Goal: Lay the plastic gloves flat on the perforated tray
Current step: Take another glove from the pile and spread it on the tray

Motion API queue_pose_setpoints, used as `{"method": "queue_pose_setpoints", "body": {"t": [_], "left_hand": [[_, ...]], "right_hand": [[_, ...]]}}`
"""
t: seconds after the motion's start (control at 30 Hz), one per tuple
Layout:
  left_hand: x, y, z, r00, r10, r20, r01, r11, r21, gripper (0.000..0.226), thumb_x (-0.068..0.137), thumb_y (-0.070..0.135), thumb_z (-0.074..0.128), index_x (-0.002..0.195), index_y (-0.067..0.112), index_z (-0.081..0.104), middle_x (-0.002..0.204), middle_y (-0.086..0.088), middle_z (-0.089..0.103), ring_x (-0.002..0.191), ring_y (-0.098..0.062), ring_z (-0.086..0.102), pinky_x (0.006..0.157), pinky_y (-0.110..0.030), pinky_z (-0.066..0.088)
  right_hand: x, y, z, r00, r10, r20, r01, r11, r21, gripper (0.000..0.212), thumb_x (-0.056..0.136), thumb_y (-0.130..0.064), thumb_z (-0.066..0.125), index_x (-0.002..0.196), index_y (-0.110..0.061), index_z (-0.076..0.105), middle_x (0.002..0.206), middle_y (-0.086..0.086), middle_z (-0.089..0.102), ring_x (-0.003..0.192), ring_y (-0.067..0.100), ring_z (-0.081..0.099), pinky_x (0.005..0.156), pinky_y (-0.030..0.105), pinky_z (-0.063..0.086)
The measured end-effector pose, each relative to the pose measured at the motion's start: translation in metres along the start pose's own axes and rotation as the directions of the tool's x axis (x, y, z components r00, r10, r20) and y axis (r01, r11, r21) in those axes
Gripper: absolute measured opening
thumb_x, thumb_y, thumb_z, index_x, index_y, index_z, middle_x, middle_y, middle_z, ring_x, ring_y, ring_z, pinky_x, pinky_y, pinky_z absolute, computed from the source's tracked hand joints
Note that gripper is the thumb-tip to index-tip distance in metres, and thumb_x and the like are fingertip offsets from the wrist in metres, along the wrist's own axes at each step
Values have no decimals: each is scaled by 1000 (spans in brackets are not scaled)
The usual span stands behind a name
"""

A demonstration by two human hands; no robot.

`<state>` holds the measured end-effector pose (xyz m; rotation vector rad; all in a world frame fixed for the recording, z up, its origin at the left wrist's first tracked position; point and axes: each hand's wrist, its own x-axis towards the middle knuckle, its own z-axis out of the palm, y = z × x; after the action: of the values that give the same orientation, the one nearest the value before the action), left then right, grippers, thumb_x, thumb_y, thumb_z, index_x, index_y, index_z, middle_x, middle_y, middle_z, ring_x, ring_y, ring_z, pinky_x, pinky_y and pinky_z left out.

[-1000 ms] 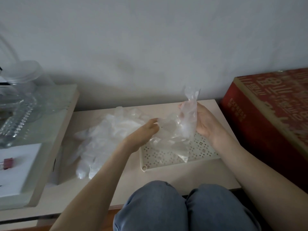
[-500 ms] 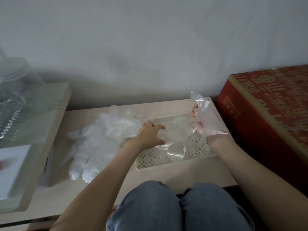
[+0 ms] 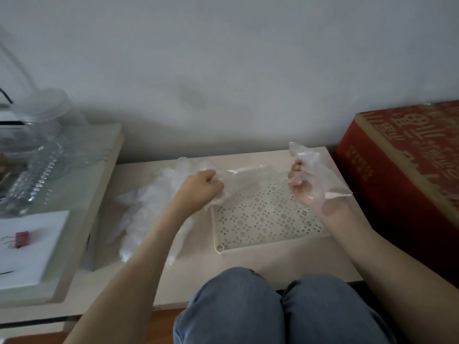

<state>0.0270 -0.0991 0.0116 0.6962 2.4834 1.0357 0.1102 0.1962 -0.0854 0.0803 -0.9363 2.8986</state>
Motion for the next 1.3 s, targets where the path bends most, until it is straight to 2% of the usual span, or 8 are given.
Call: {"method": "queue_pose_setpoints", "body": {"t": [0.17,0.3,0.43,0.53,0.63,0.87,1.03,1.3], "left_hand": [[-5,-42,-32,911,-398,-110,343,877,-337,15,91,10,54,102,6,45,76,-11,68,57,-23,61,55,-32,51],[-18,-78,-46,843,-488,-225,478,872,-102,40,89,18,60,116,0,36,101,-15,56,94,-34,58,76,-38,45],[-27,-79,-43,865,-347,-362,460,838,294,58,91,26,57,133,-4,30,134,-24,35,123,-39,35,101,-42,31],[-28,-50,-31,867,-14,-498,110,980,164,48,93,38,54,126,4,48,126,-13,45,116,-30,41,99,-37,33],[-26,-12,-16,994,-49,-98,22,964,-264,59,88,63,44,124,17,54,121,2,55,112,-15,50,100,-31,38],[-9,-8,13,915,-93,393,318,764,-561,64,86,70,43,125,21,59,120,0,64,112,-18,58,101,-38,44],[-9,2,32,925,44,379,231,726,-648,13,98,5,48,92,6,60,81,-2,64,73,-13,60,67,-21,53],[3,3,50,847,113,520,324,665,-673,51,73,19,54,122,4,57,114,-9,64,109,-23,60,99,-37,45]], "right_hand": [[-1,33,92,893,107,-437,-222,949,-223,39,72,-49,73,71,-14,57,69,3,53,49,10,48,44,20,38],[14,53,123,917,45,-397,-274,794,-543,41,92,-44,53,65,-13,60,61,-1,60,56,11,57,61,25,40],[20,58,136,887,175,-428,-365,834,-415,23,97,-20,48,87,-9,65,68,3,66,60,14,64,59,24,53],[22,61,141,894,167,-416,-344,850,-398,20,97,-15,49,81,-14,61,67,0,66,59,12,64,56,26,53],[20,60,140,908,154,-389,-316,862,-397,13,94,-14,52,82,-16,58,74,0,67,68,15,67,65,36,54],[0,36,136,937,104,-334,-163,975,-154,36,92,-29,50,92,-3,75,106,15,69,91,30,67,82,43,56],[-10,27,118,956,90,-278,-117,990,-83,23,76,-5,53,68,-14,74,89,9,70,87,27,68,92,47,48],[-31,22,90,966,72,-250,-106,986,-127,32,39,-10,85,67,-17,70,92,3,70,90,22,68,79,37,55]]}}
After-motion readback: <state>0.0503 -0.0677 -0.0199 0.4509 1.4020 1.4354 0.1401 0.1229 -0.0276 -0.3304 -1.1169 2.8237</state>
